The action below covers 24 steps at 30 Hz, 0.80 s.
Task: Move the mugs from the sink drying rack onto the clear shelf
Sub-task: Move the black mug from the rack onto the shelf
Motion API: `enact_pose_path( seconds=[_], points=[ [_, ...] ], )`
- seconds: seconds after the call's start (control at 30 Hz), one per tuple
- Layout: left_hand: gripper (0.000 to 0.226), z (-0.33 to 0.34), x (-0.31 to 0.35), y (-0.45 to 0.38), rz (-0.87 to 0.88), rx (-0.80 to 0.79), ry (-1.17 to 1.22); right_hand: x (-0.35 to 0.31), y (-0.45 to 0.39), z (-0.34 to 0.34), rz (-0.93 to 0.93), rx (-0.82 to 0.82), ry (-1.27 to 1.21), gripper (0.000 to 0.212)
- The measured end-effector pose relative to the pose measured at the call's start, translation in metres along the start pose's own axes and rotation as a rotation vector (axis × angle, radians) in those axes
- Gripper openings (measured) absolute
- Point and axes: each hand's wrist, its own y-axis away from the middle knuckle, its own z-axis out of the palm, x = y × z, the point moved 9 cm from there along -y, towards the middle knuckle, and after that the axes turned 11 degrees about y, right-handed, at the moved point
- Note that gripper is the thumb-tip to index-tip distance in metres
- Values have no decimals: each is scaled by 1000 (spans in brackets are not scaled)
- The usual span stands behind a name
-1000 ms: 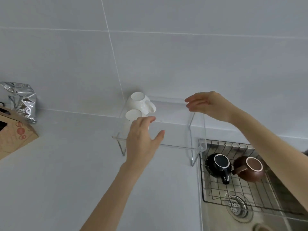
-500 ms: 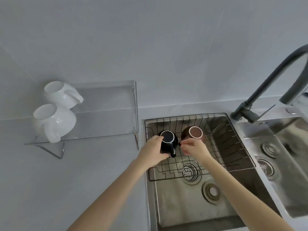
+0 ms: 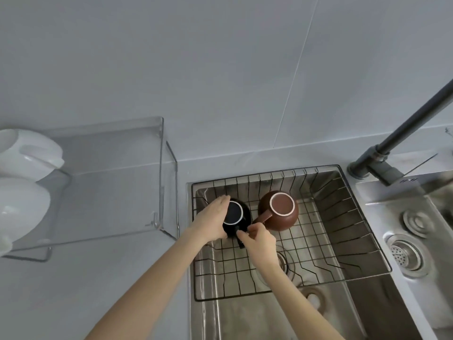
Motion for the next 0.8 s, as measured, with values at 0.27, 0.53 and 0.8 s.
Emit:
enact_pose_path(
  seconds=[0.27,0.53,0.8],
  points=[
    [103,-6,-3,9,-72,74,120,-5,8,-5,-72,17,9,17],
    [79,-82,44,76,12,480,326,-72,46,-79,-334,50,-77,7],
    [82,-207,61,161,168,844,416,-210,94,-110,-669,40,-74,9]
  ],
)
